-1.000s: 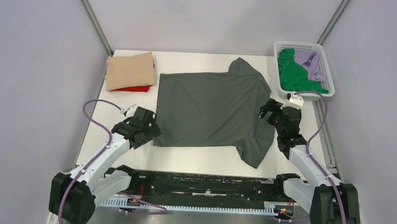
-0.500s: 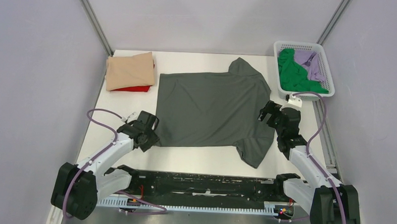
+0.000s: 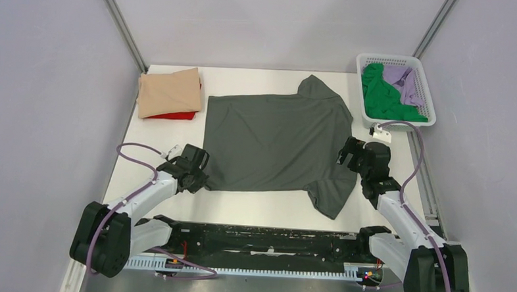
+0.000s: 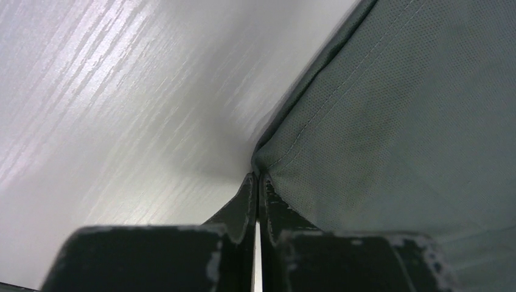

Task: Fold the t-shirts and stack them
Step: Grab the side of the flattened tshirt closest away from the robot with both arms

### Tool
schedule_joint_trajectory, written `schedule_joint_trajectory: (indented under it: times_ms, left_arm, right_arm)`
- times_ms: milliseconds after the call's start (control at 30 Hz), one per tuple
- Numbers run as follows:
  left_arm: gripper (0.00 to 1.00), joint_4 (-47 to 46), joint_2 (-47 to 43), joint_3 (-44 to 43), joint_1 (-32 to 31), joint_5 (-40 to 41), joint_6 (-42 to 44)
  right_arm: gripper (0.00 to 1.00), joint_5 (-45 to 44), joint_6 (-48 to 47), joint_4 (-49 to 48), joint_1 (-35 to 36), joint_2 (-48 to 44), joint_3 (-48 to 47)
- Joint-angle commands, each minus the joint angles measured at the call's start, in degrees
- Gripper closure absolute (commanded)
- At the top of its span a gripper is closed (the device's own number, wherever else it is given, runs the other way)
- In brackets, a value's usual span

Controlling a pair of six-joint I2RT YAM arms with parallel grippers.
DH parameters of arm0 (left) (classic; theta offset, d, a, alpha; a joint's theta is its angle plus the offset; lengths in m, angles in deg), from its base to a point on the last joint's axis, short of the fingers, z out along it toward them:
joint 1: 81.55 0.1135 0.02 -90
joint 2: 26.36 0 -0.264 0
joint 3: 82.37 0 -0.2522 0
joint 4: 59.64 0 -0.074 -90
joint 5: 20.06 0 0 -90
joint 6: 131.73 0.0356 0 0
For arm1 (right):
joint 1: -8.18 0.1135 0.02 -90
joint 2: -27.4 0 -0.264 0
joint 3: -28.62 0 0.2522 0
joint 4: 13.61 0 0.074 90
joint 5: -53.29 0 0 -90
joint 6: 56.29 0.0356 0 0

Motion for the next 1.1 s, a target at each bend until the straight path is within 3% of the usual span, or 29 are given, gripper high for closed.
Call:
schedule_joint_trajectory:
  times_ms: [0,167,300,467,700,933,1067]
  left_arm:
    - [0.98,-2.1,-0.2,1.8,-0.1,-1.3,-1.4]
    - [0.98,-0.9,-3.5,1.7,-0.1,-0.7,-0.3]
    - [0.98,0.7,-4.2,1.0,-0.2,-0.6,0.5]
    - [0.98,1.4,-4.2,0.3,-0.2,-0.9,1.3]
    - [0.98,2.0,-4.2,0.4,-0.1,-1.7,1.9]
    - [0.98,2.7,-5.1,0.9,-0.1,-1.6,2.4]
    - [0.98,3.2,-5.3,1.3,-0.2,-1.0,2.4]
  right_arm:
    - [0.08,-0.3,-2.7,7.1,0.2,-1.6,-3.7]
    - [0.12,1.4,-6.7,22.9,3.1,-3.3,-9.5]
    - [0.18,1.9,-6.1,33.1,16.1,-2.9,-11.2]
    - [0.28,5.2,-6.3,42.1,26.7,-1.8,-10.4]
    - [0.34,10.8,-5.5,35.2,32.2,1.8,-4.5]
    - [0.44,-1.6,-0.7,34.4,32.2,4.1,-2.9]
    - [0.48,-3.1,0.8,33.6,32.2,5.5,-0.8]
